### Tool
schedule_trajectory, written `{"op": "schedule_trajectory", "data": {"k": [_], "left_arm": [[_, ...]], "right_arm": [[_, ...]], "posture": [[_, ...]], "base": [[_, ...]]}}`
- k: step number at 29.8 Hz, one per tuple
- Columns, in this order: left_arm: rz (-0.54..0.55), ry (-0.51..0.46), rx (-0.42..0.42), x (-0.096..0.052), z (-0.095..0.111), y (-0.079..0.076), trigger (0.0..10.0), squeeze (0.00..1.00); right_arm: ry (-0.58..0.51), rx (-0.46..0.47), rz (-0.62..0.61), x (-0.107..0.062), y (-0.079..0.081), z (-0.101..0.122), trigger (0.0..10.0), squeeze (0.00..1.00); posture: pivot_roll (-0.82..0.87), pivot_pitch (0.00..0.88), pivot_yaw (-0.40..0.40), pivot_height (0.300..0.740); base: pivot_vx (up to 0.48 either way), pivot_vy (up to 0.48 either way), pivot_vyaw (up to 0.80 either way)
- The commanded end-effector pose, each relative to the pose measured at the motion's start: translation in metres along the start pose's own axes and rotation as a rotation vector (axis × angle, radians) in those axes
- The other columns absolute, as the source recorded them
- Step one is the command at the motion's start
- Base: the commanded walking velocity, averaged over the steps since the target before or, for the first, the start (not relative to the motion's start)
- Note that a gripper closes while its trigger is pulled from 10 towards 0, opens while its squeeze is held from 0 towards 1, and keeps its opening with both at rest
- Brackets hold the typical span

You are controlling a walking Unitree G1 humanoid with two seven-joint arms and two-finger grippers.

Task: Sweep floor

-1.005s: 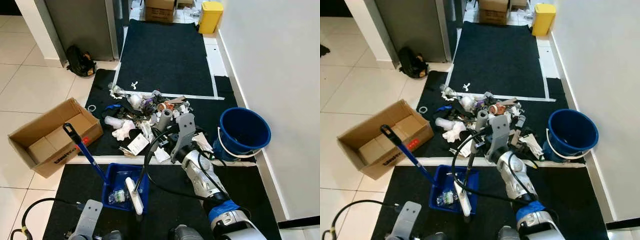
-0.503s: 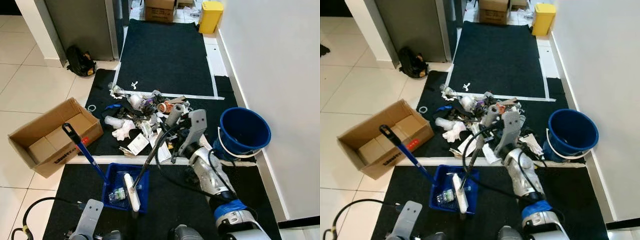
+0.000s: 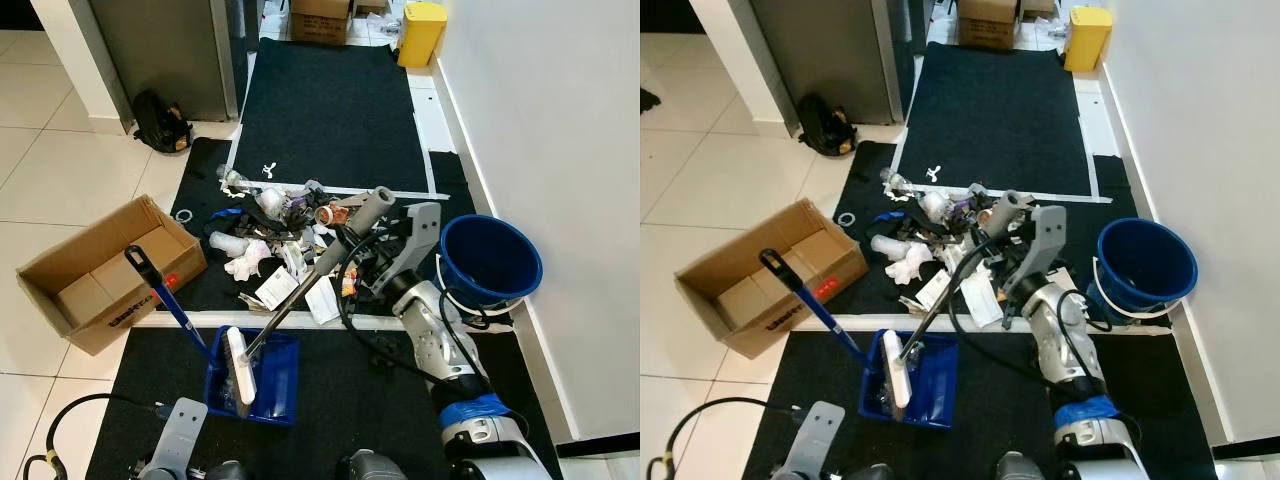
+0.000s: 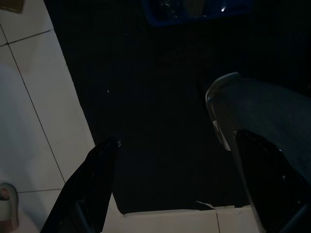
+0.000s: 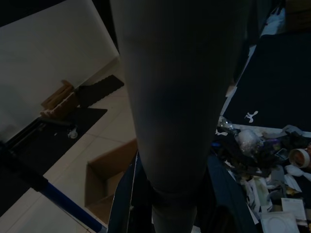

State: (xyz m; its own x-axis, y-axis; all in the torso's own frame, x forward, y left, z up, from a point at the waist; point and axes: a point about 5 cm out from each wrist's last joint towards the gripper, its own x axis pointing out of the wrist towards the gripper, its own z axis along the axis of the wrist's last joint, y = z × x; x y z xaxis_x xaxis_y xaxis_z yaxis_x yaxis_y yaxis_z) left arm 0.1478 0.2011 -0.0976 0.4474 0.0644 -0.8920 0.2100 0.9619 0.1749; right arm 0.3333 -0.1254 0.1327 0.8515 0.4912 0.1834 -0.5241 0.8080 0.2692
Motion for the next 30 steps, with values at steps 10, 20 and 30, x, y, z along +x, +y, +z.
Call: {"op": "schedule_trajectory", "data": {"k": [10, 20, 30], "left_arm": [[-0.057, 0.096, 0.020, -0.002, -0.023, -0.017, 10.0, 0.00], [-0.059, 0.100, 0.018, -0.003, -0.025, -0.018, 10.0, 0.00], [-0.051, 0.113, 0.005, -0.004, -0.031, -0.017, 10.0, 0.00]], "right_arm": [[-0.135, -0.136, -0.125, -0.007, -0.034, 0.053, 0.0, 0.00], [-0.103, -0.500, -0.287, -0.007, -0.054, 0.076, 0.0, 0.00], [0.007, -0.654, -0.335, -0.012, -0.067, 0.070, 0.0, 0.00]], "posture": [[0.05, 0.140, -0.021, 0.740], [0.06, 0.150, -0.029, 0.740], [0.08, 0.161, -0.032, 0.740]], "base": [[0.000, 0.000, 0.00], [0.000, 0.000, 0.00], [0.000, 0.000, 0.00]]}}
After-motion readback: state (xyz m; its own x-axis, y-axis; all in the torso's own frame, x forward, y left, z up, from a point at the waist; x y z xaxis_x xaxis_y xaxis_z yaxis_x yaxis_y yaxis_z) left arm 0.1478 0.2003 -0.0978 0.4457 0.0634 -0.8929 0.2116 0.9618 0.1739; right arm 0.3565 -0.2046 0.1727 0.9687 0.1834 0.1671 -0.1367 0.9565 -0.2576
